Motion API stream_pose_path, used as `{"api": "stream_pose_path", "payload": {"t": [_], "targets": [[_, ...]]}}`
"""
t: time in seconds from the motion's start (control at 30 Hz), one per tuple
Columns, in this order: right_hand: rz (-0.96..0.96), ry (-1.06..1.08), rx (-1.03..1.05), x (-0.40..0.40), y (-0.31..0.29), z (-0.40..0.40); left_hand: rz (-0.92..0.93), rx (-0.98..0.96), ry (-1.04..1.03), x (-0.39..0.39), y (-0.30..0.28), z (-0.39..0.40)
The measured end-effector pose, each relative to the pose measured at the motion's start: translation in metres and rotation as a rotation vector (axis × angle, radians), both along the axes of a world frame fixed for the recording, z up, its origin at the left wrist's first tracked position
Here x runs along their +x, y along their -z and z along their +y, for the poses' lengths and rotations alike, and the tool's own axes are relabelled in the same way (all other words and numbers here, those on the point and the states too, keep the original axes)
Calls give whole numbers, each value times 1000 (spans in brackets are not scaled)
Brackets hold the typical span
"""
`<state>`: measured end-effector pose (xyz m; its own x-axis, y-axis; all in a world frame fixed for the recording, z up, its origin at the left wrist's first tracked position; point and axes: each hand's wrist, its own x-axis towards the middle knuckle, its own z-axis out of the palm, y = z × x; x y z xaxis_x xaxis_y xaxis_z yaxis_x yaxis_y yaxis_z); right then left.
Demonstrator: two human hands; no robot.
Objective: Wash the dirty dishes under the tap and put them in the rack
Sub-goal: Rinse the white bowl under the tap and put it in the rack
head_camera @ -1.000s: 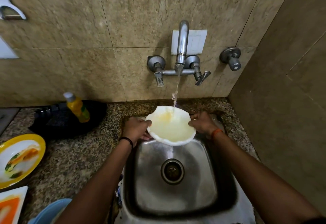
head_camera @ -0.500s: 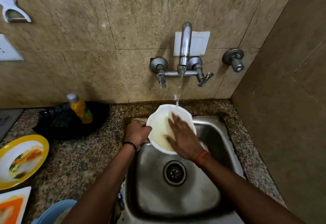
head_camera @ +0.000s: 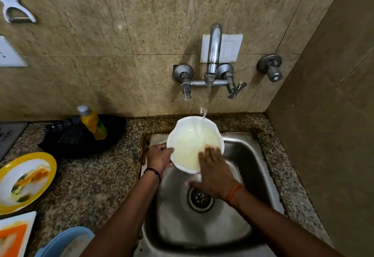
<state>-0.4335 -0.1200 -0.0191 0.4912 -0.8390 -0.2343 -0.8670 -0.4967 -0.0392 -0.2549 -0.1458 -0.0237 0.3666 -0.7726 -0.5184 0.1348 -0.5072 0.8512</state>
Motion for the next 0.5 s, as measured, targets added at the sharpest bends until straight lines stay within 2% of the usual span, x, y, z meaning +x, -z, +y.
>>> {"api": "stream_pose_path", "payload": {"t": [0.07, 0.13, 0.23, 0.33, 0.43, 0.5], "targets": [[-132, -82, 75, 10, -5, 13, 6, -3, -14, -4, 4, 0], [-185, -125, 82, 2, -2, 9, 19, -13, -27, -4, 7, 2], [-100, -29, -98, -16, 4, -11, 45, -30, -35, -4, 7, 4], [7, 61, -43, -13, 3, -10, 49, -39, -53, -5, 10, 2], [-154, -63, 44, 5, -4, 10, 28, -41, -43, -10, 14, 0], [-274, -70, 94, 6, -5, 12, 0, -43, -41, -12, 13, 1]]}}
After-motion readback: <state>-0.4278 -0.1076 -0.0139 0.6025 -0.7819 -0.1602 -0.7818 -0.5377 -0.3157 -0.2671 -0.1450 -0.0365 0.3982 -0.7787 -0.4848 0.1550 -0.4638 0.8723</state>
